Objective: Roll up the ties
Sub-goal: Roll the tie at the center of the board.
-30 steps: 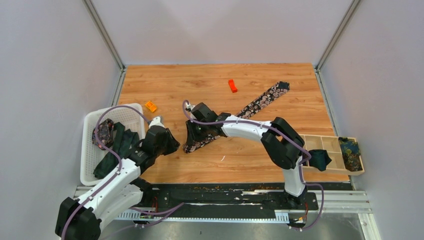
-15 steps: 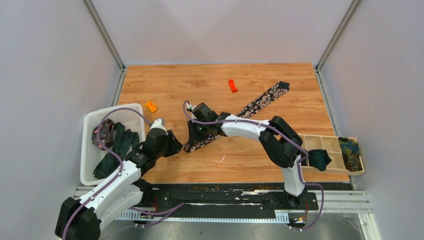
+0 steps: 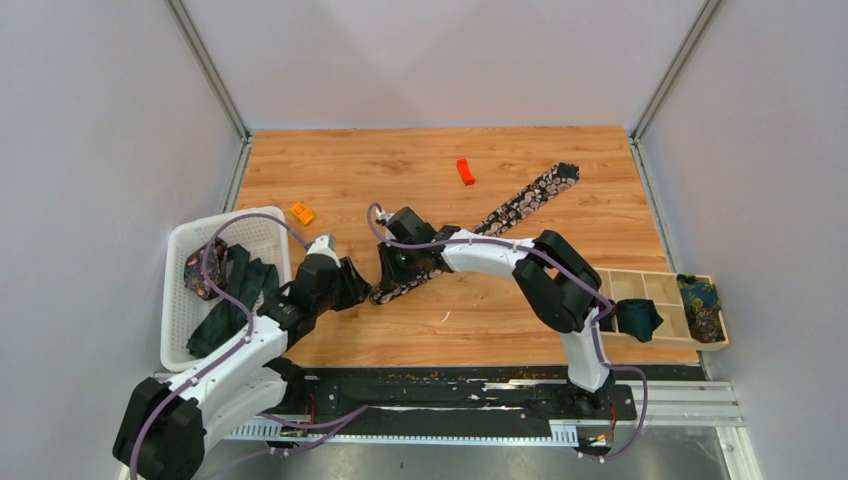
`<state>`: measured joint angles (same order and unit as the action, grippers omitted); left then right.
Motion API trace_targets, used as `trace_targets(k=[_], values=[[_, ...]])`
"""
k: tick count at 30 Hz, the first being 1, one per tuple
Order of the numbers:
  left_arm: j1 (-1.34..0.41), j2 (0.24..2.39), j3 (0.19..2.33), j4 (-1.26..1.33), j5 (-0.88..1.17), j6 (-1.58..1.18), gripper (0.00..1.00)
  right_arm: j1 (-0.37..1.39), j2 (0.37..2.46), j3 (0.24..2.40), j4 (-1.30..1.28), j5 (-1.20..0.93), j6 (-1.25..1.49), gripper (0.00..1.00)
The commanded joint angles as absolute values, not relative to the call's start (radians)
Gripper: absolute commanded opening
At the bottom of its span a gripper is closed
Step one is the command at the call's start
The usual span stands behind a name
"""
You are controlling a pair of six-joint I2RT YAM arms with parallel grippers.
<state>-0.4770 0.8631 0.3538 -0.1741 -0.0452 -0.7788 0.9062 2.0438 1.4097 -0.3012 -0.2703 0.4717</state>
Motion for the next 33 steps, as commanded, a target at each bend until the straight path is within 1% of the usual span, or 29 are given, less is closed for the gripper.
trace_targets(k=[1, 6, 11, 16, 19, 27, 33], values=[[-0.472, 0.89, 0.353, -0.092, -0.042, -0.763, 0.52, 0.896, 2.052, 1.393, -0.268, -0.268, 0.46, 0.14], [-0.459, 0.947, 0.4, -0.12, -0.078, -0.726, 0.52, 0.893, 2.048, 1.37, -0.251, -0.273, 0.463, 0.14], [-0.444, 1.027, 0.473, -0.158, -0.102, -0.671, 0.51, 0.892, 2.036, 1.379, -0.263, -0.269, 0.452, 0.15], [-0.432, 1.113, 0.536, -0.201, -0.137, -0.612, 0.48, 0.893, 1.985, 1.419, -0.297, -0.275, 0.437, 0.21], [-0.42, 1.176, 0.574, -0.214, -0.142, -0.584, 0.47, 0.896, 1.947, 1.421, -0.31, -0.28, 0.439, 0.24], [-0.411, 1.338, 0.669, -0.226, -0.1, -0.509, 0.42, 0.955, 1.856, 1.31, -0.298, -0.227, 0.481, 0.25], [-0.411, 1.431, 0.73, -0.248, -0.046, -0.472, 0.4, 1.014, 1.861, 1.243, -0.271, -0.175, 0.5, 0.24]])
